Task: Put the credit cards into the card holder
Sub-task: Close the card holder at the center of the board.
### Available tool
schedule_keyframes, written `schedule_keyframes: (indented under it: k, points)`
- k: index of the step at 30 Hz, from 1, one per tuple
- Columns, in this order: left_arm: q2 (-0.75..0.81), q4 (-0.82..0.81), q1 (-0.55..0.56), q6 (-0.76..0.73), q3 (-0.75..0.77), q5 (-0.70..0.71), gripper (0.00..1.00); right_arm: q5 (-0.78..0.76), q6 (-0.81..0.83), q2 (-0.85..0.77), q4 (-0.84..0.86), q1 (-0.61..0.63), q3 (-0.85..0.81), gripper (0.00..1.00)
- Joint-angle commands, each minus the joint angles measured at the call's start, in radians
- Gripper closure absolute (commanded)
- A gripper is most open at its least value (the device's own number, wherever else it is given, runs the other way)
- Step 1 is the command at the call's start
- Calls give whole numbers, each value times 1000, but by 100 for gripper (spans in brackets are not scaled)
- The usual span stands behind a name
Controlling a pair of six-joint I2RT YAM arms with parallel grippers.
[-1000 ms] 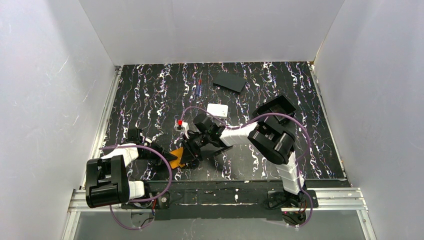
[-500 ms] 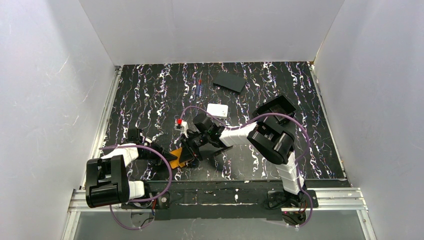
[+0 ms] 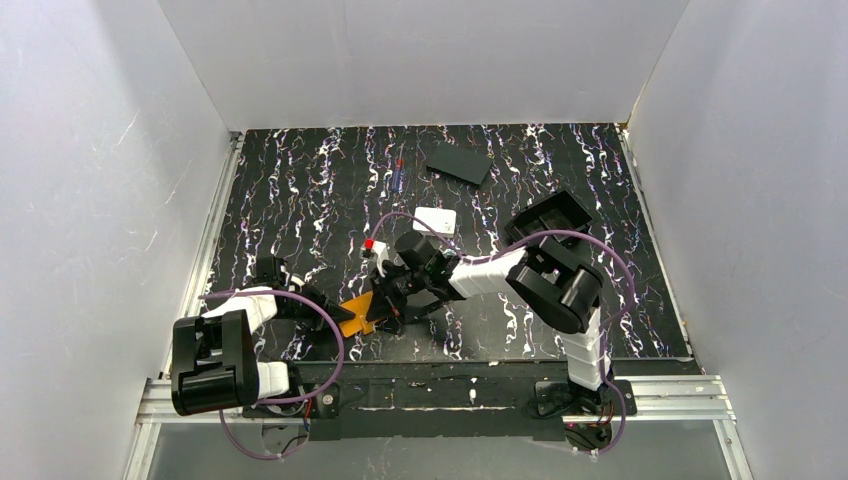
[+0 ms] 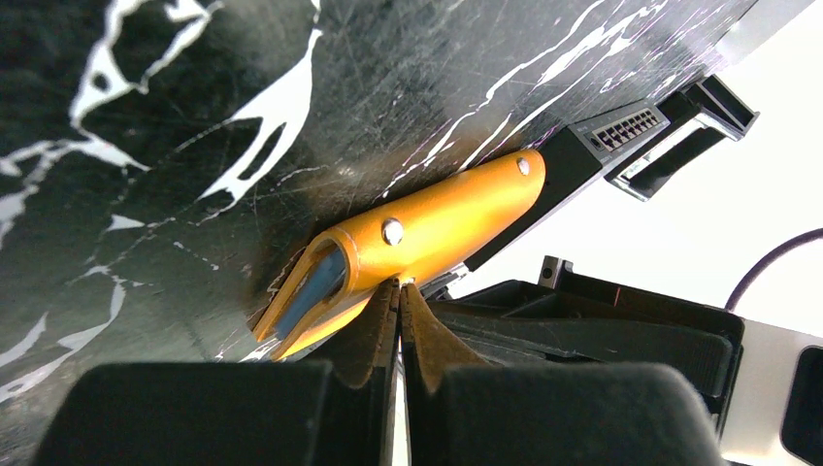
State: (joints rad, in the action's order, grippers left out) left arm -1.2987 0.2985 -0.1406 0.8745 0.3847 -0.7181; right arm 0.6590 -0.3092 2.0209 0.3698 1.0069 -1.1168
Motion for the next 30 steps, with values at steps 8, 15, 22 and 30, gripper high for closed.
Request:
schedule_keyframes:
  k: [8, 15, 22, 30]
  points:
    - [-21, 33, 6, -34, -19, 114, 100, -110, -19, -52, 41, -7, 14, 99]
    - [-27, 28, 8, -34, -20, 114, 100, -114, -11, -26, 48, -7, -30, 99]
    - [-30, 30, 7, -34, -20, 111, 100, -117, -7, 4, 36, -7, -67, 99]
    - [-28, 30, 7, -32, -21, 113, 100, -91, 6, 26, -17, -4, -77, 99]
